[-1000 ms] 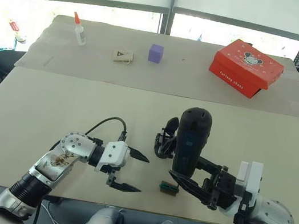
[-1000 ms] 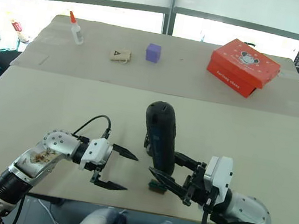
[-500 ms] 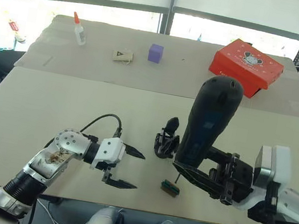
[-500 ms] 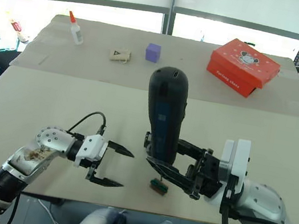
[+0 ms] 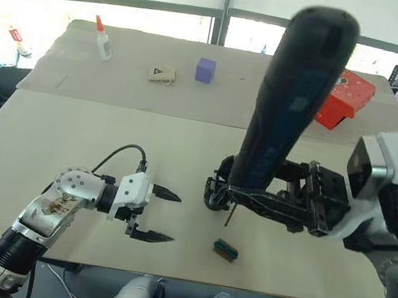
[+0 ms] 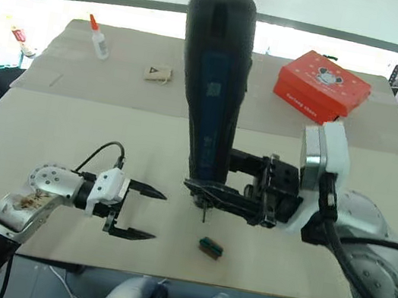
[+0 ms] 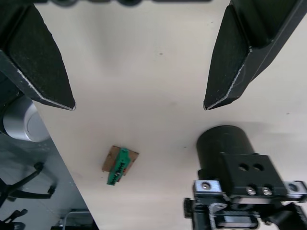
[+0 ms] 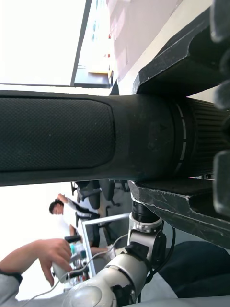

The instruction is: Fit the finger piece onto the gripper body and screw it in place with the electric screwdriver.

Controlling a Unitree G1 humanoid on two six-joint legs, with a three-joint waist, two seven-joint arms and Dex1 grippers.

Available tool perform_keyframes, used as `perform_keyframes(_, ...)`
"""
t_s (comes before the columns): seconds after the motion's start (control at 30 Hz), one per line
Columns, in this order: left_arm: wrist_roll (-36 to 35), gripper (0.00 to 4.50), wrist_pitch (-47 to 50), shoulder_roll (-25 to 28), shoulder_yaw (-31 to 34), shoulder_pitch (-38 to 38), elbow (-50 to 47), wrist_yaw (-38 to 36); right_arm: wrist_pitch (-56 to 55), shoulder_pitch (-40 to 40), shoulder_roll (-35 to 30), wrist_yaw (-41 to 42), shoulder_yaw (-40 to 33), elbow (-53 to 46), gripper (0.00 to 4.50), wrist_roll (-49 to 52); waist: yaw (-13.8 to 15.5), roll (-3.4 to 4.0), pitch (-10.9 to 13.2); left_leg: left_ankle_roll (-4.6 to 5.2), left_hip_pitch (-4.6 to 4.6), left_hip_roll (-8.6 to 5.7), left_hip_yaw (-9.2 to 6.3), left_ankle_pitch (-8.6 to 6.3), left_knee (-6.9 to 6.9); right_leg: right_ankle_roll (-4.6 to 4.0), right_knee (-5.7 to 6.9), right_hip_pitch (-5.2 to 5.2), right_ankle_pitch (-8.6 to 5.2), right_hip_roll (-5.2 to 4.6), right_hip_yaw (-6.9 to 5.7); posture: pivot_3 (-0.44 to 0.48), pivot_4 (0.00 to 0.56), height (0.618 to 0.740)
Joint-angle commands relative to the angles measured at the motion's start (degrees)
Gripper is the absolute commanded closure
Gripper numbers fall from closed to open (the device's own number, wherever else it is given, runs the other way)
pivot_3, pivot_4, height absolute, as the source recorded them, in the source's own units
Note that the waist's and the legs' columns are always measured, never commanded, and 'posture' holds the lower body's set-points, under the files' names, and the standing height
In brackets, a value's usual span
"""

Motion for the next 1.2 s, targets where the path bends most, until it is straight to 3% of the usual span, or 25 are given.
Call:
perform_keyframes(0.03, -2.01, 0.00, 1.54, 1.42, 3.34, -1.08, -1.25, 0.52, 1.36, -7.19, 1.88, 2.08, 0.83, 3.92, 2.56, 1.34, 0.01, 0.00, 0.00, 0.00, 0.00, 0.00, 0.01, 0.00, 0.00, 0.00, 0.00, -0.01, 0.00, 0.00, 0.00, 0.000, 0.150, 0.740)
perform_keyframes(0.4, 0.29, 0.00, 1.00, -1.96, 1.72, -6.97, 4.28, 1.43, 4.65, -22.44, 10.34, 5.44, 5.78, 15.10, 2.56, -4.62, 0.03, 0.00, 0.00, 0.01, -0.05, -0.04, 0.03, 0.00, -0.01, 0.01, 0.24, 0.00, 0.01, 0.02, -0.09, 0.000, 0.150, 0.740)
perform_keyframes(0.7, 4.58, 0.00, -4.15, -8.91, -1.97, -12.58, 12.69, 2.56, 4.53, -23.93, 12.49, 9.66, 7.45, 19.82, 2.56, -12.18, -0.15, -0.02, -0.01, 0.01, -0.09, -0.08, 0.09, 0.00, -0.02, 0.04, 0.25, -0.04, 0.02, 0.04, -0.12, 0.000, 0.150, 0.740)
perform_keyframes(1.2, 7.58, 0.00, -7.69, -13.43, -4.33, -15.19, 17.26, 2.77, 5.14, -23.91, 12.21, 14.79, 7.38, 22.93, 2.56, -18.48, -0.10, -0.02, 0.00, 0.00, -0.09, -0.07, 0.09, 0.01, -0.03, 0.04, 0.22, -0.04, 0.02, 0.05, -0.13, 0.000, 0.150, 0.740)
